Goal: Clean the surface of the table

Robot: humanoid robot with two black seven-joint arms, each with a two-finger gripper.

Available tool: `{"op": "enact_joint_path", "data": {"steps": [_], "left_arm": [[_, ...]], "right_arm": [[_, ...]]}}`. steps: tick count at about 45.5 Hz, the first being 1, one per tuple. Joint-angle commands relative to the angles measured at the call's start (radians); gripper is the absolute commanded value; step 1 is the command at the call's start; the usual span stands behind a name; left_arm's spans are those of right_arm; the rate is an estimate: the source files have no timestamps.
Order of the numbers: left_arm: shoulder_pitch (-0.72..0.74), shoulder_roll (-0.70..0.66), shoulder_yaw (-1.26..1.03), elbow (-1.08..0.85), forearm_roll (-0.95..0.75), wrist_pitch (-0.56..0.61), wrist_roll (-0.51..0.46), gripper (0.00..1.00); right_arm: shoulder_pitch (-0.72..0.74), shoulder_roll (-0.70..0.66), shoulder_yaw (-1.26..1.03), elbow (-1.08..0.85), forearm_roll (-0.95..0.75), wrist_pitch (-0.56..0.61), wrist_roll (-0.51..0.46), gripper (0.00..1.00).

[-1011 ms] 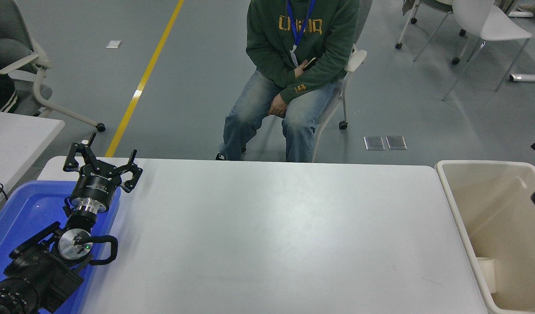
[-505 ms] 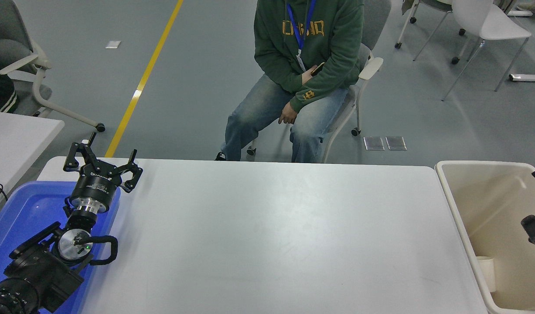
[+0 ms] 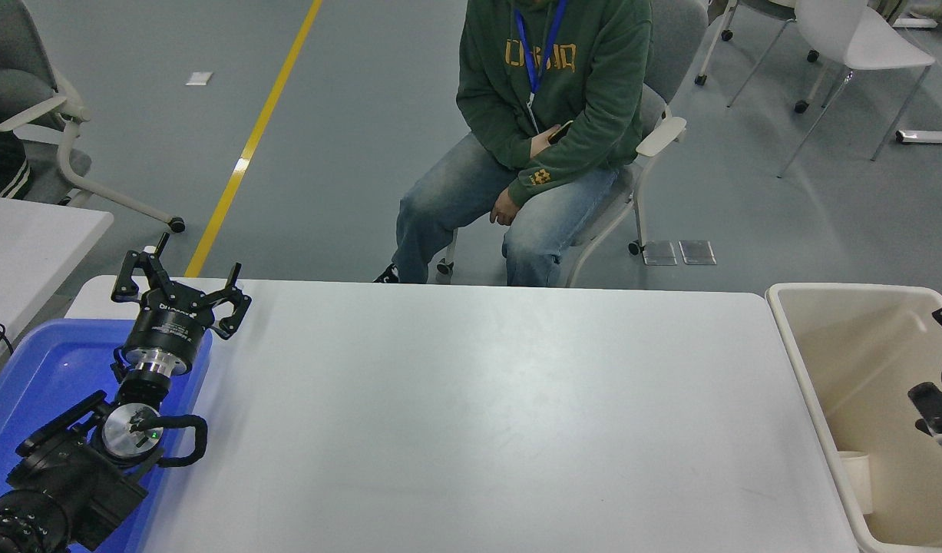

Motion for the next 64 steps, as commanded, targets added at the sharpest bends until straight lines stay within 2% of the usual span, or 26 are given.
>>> {"op": "enact_joint_path", "data": {"steps": [1, 22, 31, 40, 57, 64], "left_arm": [[0.000, 0.000, 0.000, -0.001, 0.000, 0.000, -0.001, 1.00], [0.000, 0.000, 0.000, 0.000, 0.000, 0.000, -0.001, 1.00], [0.000, 0.000, 0.000, -0.001, 0.000, 0.000, 0.000, 1.00], [0.000, 0.000, 0.000, -0.001, 0.000, 0.000, 0.000, 1.00], [0.002, 0.000, 0.000, -0.001, 0.002, 0.000, 0.000, 1.00], [0.002, 0.000, 0.000, -0.001, 0.002, 0.000, 0.000, 1.00]], "right_arm": [[-0.011, 0.012, 0.018, 0.002, 0.000, -0.001, 0.001, 0.98], [0.033, 0.066, 0.027, 0.005, 0.000, -0.005, 0.003, 0.98], [0.058, 0.101, 0.065, 0.066, 0.000, -0.002, 0.004, 0.98], [0.100, 0.089, 0.172, 0.241, 0.000, -0.004, 0.009, 0.99], [0.190, -0.155, 0.231, 0.700, 0.000, 0.028, 0.041, 0.99], [0.190, -0.207, 0.286, 0.843, 0.003, 0.067, 0.049, 0.99]]}}
